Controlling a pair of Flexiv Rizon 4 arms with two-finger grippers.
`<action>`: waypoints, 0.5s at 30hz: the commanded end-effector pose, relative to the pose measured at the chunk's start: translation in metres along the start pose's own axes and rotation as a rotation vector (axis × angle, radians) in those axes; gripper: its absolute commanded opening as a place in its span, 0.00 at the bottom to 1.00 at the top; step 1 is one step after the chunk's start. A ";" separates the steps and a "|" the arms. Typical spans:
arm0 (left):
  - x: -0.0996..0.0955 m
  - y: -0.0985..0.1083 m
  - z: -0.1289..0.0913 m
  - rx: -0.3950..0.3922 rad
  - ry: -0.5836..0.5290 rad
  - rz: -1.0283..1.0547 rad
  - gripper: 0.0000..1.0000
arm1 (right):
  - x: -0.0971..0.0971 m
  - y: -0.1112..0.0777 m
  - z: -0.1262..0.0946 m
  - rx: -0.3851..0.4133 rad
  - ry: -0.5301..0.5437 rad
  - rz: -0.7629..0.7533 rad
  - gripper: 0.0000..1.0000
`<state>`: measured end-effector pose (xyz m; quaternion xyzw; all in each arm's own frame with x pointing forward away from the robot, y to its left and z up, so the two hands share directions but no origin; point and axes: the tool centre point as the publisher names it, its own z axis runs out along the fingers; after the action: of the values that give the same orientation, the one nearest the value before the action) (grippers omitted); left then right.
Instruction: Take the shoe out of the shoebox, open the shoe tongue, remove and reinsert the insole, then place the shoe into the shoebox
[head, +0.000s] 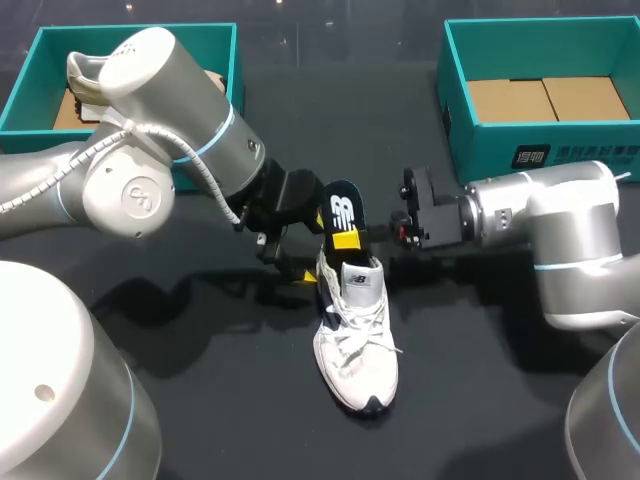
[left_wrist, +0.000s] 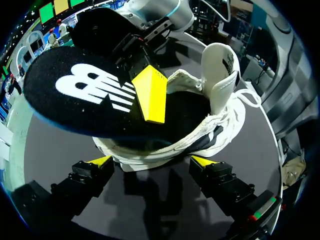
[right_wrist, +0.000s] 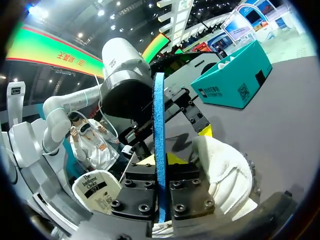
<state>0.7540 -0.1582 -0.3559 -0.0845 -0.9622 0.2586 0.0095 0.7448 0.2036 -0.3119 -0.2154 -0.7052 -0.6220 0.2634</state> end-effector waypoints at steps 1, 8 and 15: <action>0.000 0.000 0.001 -0.001 0.000 0.001 1.00 | -0.006 -0.022 0.000 -0.027 0.015 0.023 0.00; 0.000 0.000 0.001 -0.001 0.000 0.001 1.00 | 0.006 -0.035 0.006 -0.037 0.009 0.034 0.00; 0.000 0.000 0.001 -0.001 0.000 0.001 1.00 | 0.013 -0.019 0.008 -0.012 0.003 -0.035 0.39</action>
<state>0.7540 -0.1582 -0.3559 -0.0845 -0.9622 0.2586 0.0095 0.7234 0.2082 -0.3277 -0.2038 -0.6984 -0.6358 0.2578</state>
